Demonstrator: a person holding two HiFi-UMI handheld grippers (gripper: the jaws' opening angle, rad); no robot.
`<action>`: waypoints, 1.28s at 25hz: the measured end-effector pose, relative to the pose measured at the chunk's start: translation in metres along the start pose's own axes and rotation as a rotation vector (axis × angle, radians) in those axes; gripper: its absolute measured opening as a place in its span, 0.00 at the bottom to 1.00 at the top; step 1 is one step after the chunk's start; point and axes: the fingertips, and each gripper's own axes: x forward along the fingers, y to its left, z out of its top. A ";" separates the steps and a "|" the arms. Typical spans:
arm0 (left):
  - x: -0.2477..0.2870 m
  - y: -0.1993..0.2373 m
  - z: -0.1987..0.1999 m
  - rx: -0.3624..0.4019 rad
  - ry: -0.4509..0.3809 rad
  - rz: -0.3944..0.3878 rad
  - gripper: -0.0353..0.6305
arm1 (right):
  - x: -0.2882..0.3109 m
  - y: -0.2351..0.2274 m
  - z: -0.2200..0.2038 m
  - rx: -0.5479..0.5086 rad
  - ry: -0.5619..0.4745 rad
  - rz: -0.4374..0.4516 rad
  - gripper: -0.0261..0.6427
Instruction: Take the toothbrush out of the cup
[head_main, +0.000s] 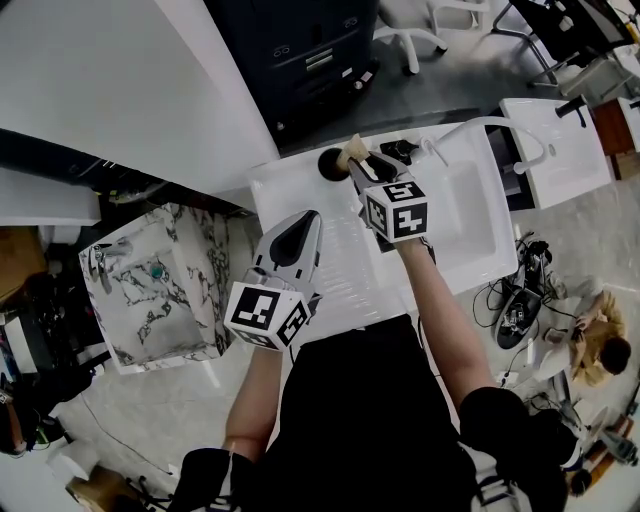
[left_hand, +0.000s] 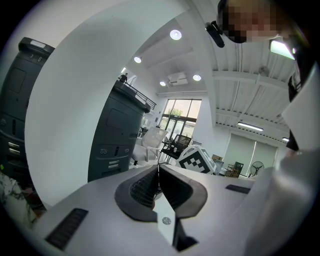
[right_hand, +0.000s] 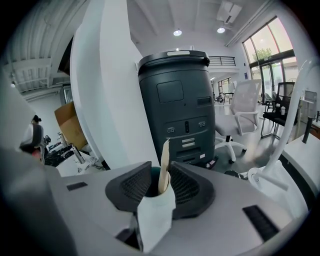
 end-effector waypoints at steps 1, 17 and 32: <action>0.000 0.001 0.000 -0.001 -0.001 0.000 0.08 | 0.002 0.000 0.001 -0.001 0.000 -0.003 0.21; -0.006 0.008 0.006 -0.006 -0.023 0.010 0.08 | 0.010 -0.001 0.013 -0.029 -0.005 -0.044 0.14; -0.023 -0.008 0.018 0.027 -0.064 0.003 0.08 | -0.026 0.014 0.048 -0.063 -0.126 -0.007 0.12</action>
